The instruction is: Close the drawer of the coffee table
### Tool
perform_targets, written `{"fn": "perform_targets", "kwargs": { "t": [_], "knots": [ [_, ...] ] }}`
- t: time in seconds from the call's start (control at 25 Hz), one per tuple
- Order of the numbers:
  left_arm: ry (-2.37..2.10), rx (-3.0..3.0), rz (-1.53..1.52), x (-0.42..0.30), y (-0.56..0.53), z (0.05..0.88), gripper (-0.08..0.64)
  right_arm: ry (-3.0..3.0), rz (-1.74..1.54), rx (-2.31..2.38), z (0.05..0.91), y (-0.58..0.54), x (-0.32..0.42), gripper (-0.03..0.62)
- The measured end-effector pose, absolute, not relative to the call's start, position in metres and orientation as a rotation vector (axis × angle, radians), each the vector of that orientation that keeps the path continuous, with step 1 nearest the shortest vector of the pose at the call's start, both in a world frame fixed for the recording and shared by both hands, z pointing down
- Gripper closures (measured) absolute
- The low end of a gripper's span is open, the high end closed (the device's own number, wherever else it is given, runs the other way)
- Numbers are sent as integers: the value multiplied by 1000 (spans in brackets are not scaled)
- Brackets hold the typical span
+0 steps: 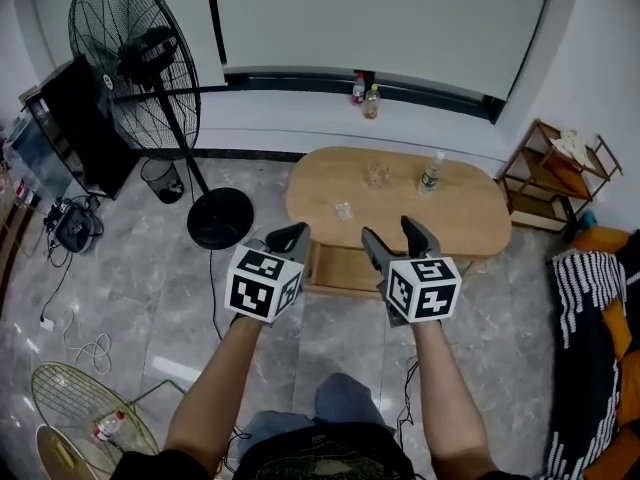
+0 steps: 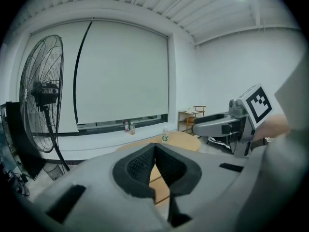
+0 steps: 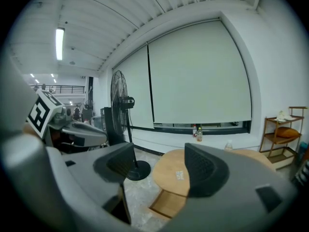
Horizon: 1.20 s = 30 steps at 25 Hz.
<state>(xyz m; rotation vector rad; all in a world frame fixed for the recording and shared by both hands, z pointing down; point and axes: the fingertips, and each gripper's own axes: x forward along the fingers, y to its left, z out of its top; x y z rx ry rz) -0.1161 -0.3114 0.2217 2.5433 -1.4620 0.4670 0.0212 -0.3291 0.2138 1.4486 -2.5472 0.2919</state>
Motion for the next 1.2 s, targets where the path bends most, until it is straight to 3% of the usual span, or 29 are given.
{"fn": "perform_targets", "kwargs": {
  "t": [1.2],
  "knots": [
    [-1329, 2727, 389, -96, -352, 602, 560, -2518, 224, 1544, 580, -355, 28, 268]
  ]
}}
